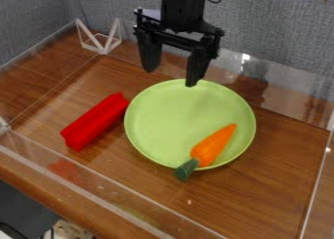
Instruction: Put the red object on the right side
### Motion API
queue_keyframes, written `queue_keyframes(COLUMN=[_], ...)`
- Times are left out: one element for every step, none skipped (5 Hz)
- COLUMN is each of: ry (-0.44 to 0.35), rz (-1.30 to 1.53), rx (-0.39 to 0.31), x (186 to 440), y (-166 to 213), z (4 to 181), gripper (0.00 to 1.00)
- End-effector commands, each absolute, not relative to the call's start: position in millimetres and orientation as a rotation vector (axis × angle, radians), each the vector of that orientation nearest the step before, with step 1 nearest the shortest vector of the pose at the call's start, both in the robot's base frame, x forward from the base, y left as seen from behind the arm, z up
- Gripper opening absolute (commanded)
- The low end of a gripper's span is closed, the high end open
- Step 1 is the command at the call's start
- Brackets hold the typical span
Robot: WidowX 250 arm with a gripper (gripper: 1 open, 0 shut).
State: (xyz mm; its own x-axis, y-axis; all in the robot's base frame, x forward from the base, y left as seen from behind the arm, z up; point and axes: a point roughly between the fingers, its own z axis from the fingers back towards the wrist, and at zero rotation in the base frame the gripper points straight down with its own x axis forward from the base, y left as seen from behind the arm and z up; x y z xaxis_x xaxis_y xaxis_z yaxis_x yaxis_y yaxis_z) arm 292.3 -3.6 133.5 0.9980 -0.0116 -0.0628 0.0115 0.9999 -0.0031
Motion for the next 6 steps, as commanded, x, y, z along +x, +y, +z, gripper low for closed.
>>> queue_keyframes(ry=[0.075, 0.081, 0.048, 0.021, -0.004, -0.021], rz=[0.03, 0.079, 0.131, 0.167, 0.206, 0.249], rx=[0.001, 0.007, 0.027, 0.028, 0.029, 0.018], x=[285.8, 277.6, 268.2, 259.3, 249.5, 244.8], y=[4.3, 15.5, 50.6, 90.9, 115.2, 122.1], z=[129.5, 125.9, 126.9, 126.3, 125.4, 115.3], gripper=[1.0, 1.0, 1.0, 0.0, 1.0, 1.0])
